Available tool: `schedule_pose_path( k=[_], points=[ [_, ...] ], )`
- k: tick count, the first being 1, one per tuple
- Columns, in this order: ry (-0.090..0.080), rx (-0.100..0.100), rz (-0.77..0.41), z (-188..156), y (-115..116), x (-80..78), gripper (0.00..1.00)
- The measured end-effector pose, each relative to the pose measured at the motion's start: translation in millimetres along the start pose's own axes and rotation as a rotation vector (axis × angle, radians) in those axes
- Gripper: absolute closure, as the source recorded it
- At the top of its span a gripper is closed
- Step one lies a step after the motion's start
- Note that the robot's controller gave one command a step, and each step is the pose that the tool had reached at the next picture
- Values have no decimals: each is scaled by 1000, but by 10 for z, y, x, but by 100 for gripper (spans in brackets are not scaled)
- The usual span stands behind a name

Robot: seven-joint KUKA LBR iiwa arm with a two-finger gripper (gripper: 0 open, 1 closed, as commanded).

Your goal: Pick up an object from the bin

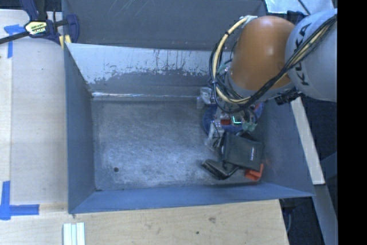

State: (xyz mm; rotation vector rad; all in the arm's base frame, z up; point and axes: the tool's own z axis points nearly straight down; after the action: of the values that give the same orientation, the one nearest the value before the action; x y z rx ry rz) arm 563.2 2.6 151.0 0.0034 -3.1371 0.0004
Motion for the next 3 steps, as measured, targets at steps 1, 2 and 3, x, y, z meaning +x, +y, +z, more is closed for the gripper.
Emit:
schedule_pose_path(
  k=[1,2,3],
  points=[
    [-22,-5,-128,649,-771,251,0],
    [-21,-10,-340,656,-870,303,0],
    [-21,-15,-392,650,-890,313,0]
  ],
)
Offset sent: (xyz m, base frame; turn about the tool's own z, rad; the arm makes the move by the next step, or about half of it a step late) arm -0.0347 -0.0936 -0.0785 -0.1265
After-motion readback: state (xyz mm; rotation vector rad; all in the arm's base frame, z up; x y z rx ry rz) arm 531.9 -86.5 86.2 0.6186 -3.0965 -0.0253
